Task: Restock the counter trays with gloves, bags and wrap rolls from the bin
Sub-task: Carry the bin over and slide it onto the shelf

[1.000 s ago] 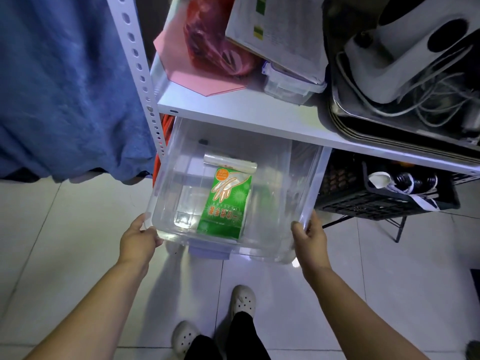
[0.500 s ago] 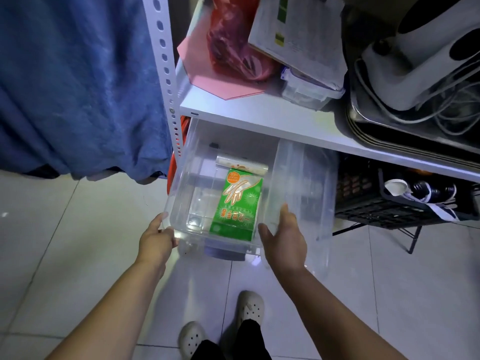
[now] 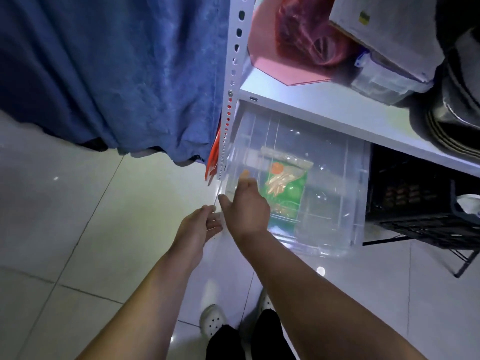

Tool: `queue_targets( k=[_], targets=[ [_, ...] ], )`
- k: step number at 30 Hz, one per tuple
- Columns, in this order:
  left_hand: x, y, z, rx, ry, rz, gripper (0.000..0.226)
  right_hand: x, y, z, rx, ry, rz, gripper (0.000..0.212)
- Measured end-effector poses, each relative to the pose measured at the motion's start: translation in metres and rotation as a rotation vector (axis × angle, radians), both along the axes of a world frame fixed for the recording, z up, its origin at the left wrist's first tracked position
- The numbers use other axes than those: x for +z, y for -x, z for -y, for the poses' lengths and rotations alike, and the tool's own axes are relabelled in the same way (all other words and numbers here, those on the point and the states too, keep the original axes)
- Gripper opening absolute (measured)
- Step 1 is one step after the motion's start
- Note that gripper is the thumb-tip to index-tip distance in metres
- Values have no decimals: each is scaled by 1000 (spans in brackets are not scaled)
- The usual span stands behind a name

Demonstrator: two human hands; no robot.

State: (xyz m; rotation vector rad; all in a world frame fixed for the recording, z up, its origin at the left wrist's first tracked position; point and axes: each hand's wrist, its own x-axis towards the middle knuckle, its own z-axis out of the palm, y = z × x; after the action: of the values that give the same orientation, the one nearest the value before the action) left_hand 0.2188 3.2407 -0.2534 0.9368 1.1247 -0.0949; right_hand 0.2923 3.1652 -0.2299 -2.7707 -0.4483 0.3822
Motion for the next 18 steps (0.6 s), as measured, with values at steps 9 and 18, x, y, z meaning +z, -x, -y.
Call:
queue_targets(
  k=[9, 18],
  targets=[
    [11, 6, 10, -189, -174, 112, 26, -2, -6, 113, -334, -234, 209, 42],
    [0, -9, 16, -148, -312, 49, 20, -19, -14, 220, -1078, -483, -277, 42]
  ],
)
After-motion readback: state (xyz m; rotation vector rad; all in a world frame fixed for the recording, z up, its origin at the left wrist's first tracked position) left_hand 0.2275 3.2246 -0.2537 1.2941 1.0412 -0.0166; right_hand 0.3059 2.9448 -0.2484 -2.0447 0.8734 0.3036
